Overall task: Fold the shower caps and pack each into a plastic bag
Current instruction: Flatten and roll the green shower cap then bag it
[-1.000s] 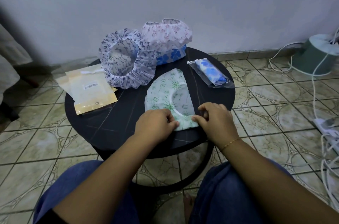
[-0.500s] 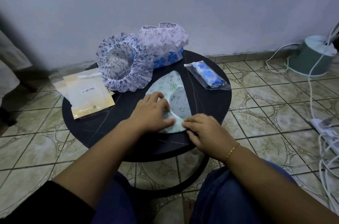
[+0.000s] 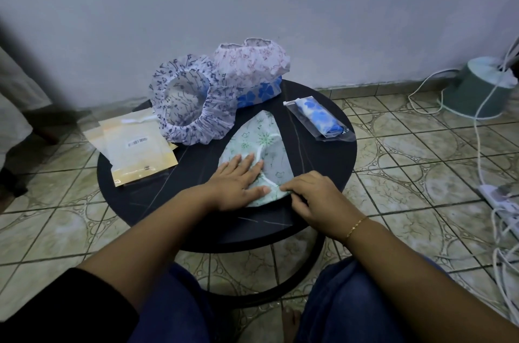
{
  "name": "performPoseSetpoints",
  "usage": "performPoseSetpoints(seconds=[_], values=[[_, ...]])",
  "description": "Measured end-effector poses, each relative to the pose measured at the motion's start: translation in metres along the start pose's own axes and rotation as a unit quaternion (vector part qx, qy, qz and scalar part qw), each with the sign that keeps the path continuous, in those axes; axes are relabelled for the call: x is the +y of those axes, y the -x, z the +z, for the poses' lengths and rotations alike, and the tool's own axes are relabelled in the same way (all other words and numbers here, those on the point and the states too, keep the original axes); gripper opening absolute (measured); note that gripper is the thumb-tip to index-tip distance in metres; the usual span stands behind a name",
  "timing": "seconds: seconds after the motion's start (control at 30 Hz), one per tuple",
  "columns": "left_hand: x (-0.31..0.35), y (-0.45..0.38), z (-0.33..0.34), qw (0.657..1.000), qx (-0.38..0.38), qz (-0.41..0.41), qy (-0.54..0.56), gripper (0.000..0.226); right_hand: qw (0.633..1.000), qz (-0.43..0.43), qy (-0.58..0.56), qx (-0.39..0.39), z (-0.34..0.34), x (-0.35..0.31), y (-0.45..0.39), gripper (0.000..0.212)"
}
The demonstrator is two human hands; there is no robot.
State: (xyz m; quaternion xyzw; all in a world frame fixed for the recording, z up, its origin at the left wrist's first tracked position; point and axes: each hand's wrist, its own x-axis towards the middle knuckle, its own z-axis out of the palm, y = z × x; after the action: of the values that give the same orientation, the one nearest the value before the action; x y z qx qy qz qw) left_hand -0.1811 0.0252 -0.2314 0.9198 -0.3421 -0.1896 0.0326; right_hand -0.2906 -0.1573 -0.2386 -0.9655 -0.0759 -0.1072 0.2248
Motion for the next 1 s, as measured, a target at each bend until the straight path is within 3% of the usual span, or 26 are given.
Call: performPoseSetpoints(seconds=[0.13, 0.2, 0.27, 0.37, 0.43, 0.5, 0.6, 0.73, 1.0], values=[[-0.009, 0.005, -0.004, 0.986, 0.02, 0.026, 0.163, 0.071, 0.999, 0.029, -0.036, -0.022, -0.005, -0.004, -0.002, 0.028], [-0.013, 0.009, -0.008, 0.958, 0.024, 0.053, 0.282, 0.046, 0.995, 0.058, -0.078, -0.019, -0.007, -0.005, -0.005, 0.026], [-0.015, 0.012, -0.012, 0.947, 0.003, 0.068, 0.315, 0.023, 0.989, 0.097, -0.113, -0.016, -0.008, -0.007, -0.009, 0.021], [-0.017, 0.015, -0.015, 0.932, -0.02, 0.048, 0.36, 0.007, 0.983, 0.124, -0.131, -0.026, -0.006, -0.006, -0.016, 0.013], [-0.016, 0.015, -0.02, 0.914, -0.004, 0.023, 0.405, 0.048, 0.979, 0.139, -0.144, -0.026, -0.004, -0.006, -0.02, 0.01], [-0.016, 0.015, -0.019, 0.918, 0.013, 0.024, 0.396, 0.072, 0.976, 0.155, -0.153, -0.025, -0.004, -0.005, -0.023, 0.012], [-0.018, 0.013, -0.015, 0.928, 0.021, 0.038, 0.371, 0.059, 0.972, 0.175, -0.155, -0.028, -0.005, -0.006, -0.027, 0.014], [-0.017, 0.01, -0.013, 0.938, -0.004, 0.04, 0.345, 0.025, 0.966, 0.189, -0.169, -0.042, -0.006, -0.005, -0.032, 0.02], [-0.016, 0.008, -0.011, 0.951, 0.029, 0.036, 0.307, 0.046, 0.956, 0.202, -0.205, -0.061, -0.009, -0.003, -0.045, 0.026]])
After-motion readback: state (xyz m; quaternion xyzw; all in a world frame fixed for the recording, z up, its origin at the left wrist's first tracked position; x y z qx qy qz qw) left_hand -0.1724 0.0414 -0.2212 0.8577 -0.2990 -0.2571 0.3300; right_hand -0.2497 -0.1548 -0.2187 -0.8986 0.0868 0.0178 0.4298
